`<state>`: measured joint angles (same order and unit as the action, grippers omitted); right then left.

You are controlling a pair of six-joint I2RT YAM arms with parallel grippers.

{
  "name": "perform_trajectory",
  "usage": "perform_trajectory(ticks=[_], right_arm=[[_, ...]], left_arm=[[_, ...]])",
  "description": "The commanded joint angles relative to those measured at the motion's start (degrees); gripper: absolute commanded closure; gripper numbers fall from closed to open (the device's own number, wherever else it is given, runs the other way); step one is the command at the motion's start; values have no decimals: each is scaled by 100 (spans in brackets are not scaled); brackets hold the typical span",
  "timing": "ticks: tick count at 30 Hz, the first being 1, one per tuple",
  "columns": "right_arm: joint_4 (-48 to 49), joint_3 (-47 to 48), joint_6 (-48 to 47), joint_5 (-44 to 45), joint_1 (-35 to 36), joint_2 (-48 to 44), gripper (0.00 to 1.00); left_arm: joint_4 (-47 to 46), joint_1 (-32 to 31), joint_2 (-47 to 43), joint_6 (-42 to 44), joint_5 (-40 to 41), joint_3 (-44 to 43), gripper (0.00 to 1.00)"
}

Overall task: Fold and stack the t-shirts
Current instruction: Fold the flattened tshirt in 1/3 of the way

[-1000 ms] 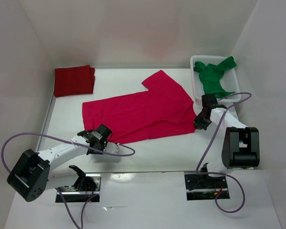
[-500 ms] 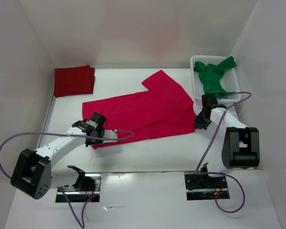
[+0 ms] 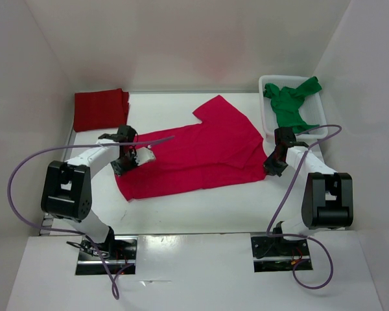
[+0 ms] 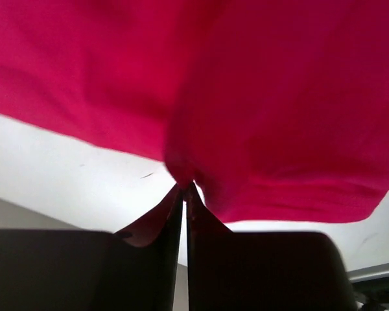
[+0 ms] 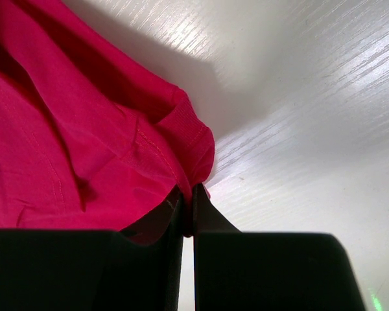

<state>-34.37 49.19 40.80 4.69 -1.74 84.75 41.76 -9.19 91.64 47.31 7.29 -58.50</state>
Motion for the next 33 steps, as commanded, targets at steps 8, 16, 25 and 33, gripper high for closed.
perform_trajectory(ticks=[8, 16, 25, 33], right_arm=[[-26, 214, -160, -161, 33, -90, 100], [26, 214, -160, -213, 33, -38, 100], [27, 214, -212, -214, 33, 15, 100], [27, 214, -212, -214, 33, -38, 100]], left_arm=[[-168, 330, 93, -855, 642, -318, 32], [1097, -749, -1639, -425, -35, 353, 30], [694, -2358, -1502, -29, 183, 1402, 29], [79, -2359, -1113, -406, 651, 1569, 30]])
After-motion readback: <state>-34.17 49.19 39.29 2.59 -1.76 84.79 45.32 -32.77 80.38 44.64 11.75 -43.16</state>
